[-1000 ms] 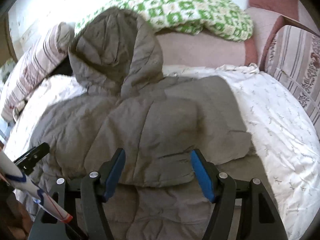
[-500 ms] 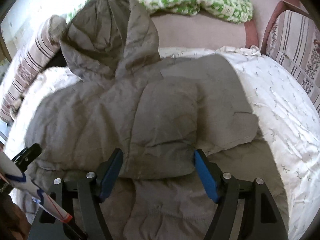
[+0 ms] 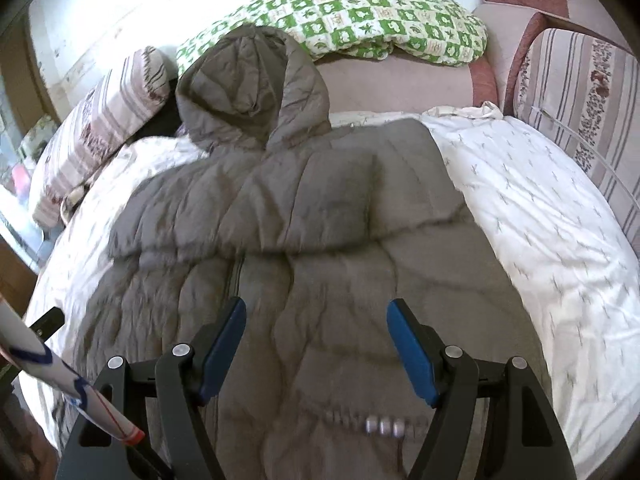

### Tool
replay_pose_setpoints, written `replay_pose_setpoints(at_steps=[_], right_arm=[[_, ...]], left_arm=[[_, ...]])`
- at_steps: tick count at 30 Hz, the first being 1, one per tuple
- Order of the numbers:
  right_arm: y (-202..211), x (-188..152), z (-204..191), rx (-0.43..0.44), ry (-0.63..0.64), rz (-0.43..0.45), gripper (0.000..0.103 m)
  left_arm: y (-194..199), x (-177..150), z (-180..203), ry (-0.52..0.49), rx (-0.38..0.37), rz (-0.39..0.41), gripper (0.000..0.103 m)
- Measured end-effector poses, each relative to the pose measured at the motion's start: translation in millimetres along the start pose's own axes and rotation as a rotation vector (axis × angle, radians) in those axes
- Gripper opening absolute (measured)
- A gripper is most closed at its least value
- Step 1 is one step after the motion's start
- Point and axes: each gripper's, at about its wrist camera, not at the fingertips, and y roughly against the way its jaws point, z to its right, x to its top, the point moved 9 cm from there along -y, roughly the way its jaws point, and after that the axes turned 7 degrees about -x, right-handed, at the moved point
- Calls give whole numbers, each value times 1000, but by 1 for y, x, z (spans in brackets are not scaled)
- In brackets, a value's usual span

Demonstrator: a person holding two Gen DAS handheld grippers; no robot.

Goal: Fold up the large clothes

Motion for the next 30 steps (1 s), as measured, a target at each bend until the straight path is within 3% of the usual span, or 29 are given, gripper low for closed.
replay_pose_setpoints(at_steps=[7, 9, 16, 20, 24, 30], right_arm=[[-11, -56, -5, -17, 28, -125, 78], [-20, -68, -8, -28, 47, -168, 78], [7, -46, -5, 25, -36, -59, 78], [13, -39, -2, 50, -88, -36, 78], [8, -36, -2, 50, -117, -46, 78], [8, -16, 1, 6, -130, -31, 78]], left_arm=[[-24, -67, 0, -15, 43, -151, 61], [-23, -69, 8, -31, 51, -145, 61], [10, -20, 59, -62, 7, 18, 61], [18, 19, 79, -36, 6, 102, 70], [2, 42, 82, -24, 38, 127, 70], [-53, 54, 53, 36, 136, 148, 70]])
